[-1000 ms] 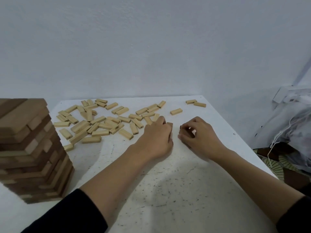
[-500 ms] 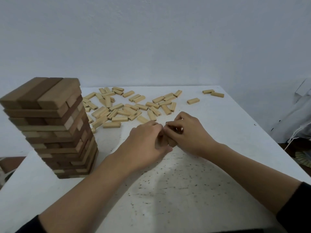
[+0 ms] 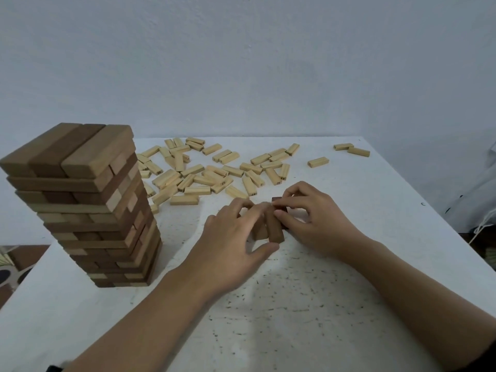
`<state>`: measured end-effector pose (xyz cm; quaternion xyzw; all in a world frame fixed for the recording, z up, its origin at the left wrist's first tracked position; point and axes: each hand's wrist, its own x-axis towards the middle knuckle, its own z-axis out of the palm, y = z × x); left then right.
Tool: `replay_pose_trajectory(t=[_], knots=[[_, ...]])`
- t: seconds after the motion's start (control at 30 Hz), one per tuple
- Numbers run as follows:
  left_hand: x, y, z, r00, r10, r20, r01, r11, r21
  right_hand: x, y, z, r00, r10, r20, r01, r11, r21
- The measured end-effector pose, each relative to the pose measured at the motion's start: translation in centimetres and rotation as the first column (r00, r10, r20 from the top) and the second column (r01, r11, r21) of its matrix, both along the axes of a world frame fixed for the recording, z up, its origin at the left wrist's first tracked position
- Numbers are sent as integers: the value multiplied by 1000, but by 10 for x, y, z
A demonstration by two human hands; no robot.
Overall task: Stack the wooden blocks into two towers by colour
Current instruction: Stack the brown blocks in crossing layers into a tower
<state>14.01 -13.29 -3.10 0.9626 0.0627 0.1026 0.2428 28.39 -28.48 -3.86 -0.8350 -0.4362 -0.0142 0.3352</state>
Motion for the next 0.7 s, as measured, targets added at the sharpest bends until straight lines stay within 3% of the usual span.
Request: replay_pose_trajectory(t=[0.3,0.7], knots=[[4,5,0,999,-24,-25,26,998,57,9,-6,2,999,41,7,-40,996,-77],[11,5,-4,999,-38,-24,38,999,8,11,-12,8,995,89,-42,-94,988,-124]])
